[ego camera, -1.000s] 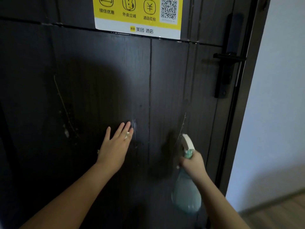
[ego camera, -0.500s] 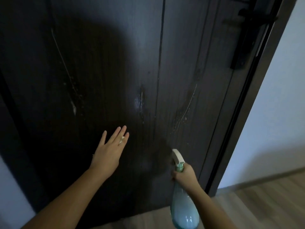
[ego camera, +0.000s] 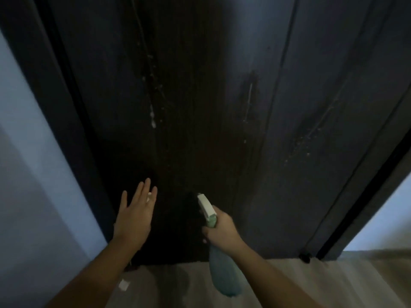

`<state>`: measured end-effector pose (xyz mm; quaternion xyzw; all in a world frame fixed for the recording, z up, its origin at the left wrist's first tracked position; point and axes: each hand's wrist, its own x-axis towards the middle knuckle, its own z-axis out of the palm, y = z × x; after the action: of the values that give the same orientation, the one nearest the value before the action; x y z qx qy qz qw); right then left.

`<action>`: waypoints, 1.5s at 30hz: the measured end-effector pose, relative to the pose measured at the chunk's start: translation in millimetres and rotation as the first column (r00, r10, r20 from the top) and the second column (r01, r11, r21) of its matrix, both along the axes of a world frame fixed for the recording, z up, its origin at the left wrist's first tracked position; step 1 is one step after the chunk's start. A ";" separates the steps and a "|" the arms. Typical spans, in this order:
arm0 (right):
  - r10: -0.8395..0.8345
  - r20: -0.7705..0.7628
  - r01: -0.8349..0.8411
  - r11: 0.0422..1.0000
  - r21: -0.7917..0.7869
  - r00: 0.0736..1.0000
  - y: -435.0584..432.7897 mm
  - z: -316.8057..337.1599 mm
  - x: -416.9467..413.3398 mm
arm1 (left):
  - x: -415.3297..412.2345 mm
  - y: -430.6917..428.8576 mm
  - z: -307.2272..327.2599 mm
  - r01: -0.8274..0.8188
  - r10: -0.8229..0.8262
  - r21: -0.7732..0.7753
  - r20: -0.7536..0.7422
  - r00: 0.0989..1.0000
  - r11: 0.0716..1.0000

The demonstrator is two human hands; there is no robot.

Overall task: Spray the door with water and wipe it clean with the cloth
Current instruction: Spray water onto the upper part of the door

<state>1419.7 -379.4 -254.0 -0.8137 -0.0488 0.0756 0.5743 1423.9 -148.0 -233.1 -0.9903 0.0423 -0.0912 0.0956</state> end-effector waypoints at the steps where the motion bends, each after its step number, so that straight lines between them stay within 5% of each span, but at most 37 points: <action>1: 0.036 0.007 -0.036 0.999 0.005 0.999 14.0 3.5 4.7 | 1.3 9.1 1.1 -0.032 0.032 0.004 -0.005 0.999 0.999; 10: 0.131 -0.007 -0.131 0.989 -0.074 0.991 52.1 10.6 29.5 | 14.8 21.5 8.5 -0.054 0.055 0.031 -0.038 0.998 0.998; 14: -0.141 -0.094 0.130 0.985 -0.111 0.986 -2.4 -10.2 23.7 | 15.3 10.2 8.3 -0.019 0.019 0.004 -0.024 1.000 1.000; 18: -0.460 -0.061 0.430 0.863 -0.265 0.886 -77.9 -25.6 13.9 | 16.4 -4.2 3.6 -0.022 0.023 0.022 -0.007 1.000 1.000; 24: -0.696 0.107 0.704 0.695 -0.148 0.710 -114.7 -10.4 -2.6 | 17.1 -8.6 -0.3 -0.041 0.041 0.008 0.012 0.999 0.999; 32: -0.220 0.014 0.220 0.963 -0.157 0.975 -55.5 -26.4 -16.1 | 9.0 -7.1 1.0 -0.024 0.023 -0.161 -0.003 1.000 0.987; 36: -0.065 0.008 0.065 0.995 -0.079 0.998 -12.8 -20.1 -14.9 | -3.1 4.0 -6.3 -0.019 0.016 -0.319 -0.013 1.000 0.948; 41: 0.021 0.104 -0.021 1.000 -0.003 0.994 31.9 -6.6 -9.2 | -29.5 24.5 -11.7 -0.205 0.146 -0.609 -0.145 0.979 0.766; 45: -0.017 0.063 0.011 0.996 0.093 0.998 58.5 4.7 -0.3 | -49.9 48.1 -12.2 -0.260 0.179 -0.637 -0.190 0.965 0.726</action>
<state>1419.4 -320.9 -249.4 -0.7886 -0.0648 0.0434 0.6100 1374.0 -99.8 -245.3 -0.9620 -0.1043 -0.0307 -0.2504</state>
